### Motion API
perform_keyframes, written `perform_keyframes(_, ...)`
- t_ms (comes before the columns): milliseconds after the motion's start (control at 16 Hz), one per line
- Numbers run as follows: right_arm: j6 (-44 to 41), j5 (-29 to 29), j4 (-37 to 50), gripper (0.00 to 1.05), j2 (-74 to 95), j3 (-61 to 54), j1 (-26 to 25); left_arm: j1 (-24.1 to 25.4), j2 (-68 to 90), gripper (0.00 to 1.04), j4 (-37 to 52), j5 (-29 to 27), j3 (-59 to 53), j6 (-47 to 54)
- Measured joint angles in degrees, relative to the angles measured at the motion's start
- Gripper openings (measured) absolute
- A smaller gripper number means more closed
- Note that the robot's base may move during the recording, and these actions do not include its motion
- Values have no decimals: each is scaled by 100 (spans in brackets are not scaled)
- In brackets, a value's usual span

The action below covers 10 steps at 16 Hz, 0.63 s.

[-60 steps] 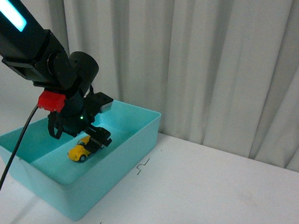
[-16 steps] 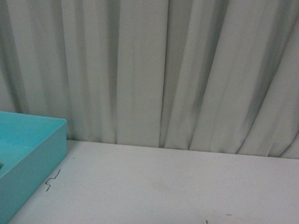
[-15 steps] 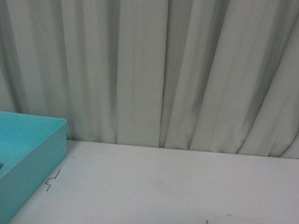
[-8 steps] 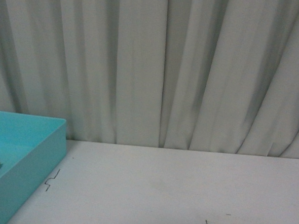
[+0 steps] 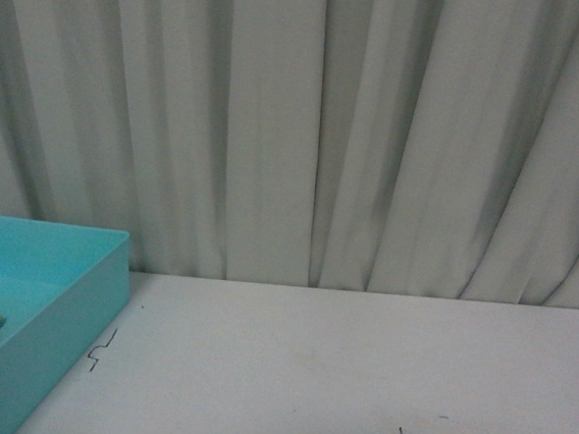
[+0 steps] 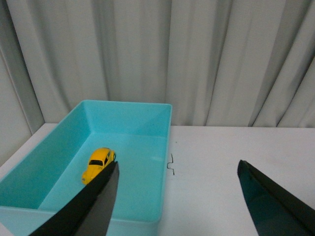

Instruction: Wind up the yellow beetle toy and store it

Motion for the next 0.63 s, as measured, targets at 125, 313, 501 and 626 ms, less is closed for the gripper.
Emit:
perform_keyframes(125, 0, 0, 0, 98, 0, 0, 0, 0, 2, 98, -2, 0, 0, 2)
perform_keyframes(313, 0, 0, 0, 98, 0, 0, 0, 0, 2, 98, 0, 0, 0, 2)
perform_keyframes(501, 0, 0, 0, 98, 0, 0, 0, 0, 2, 98, 0, 0, 0, 2)
perform_keyframes(626, 2, 2, 2, 98, 0, 0, 0, 0, 2, 98, 0, 0, 0, 2)
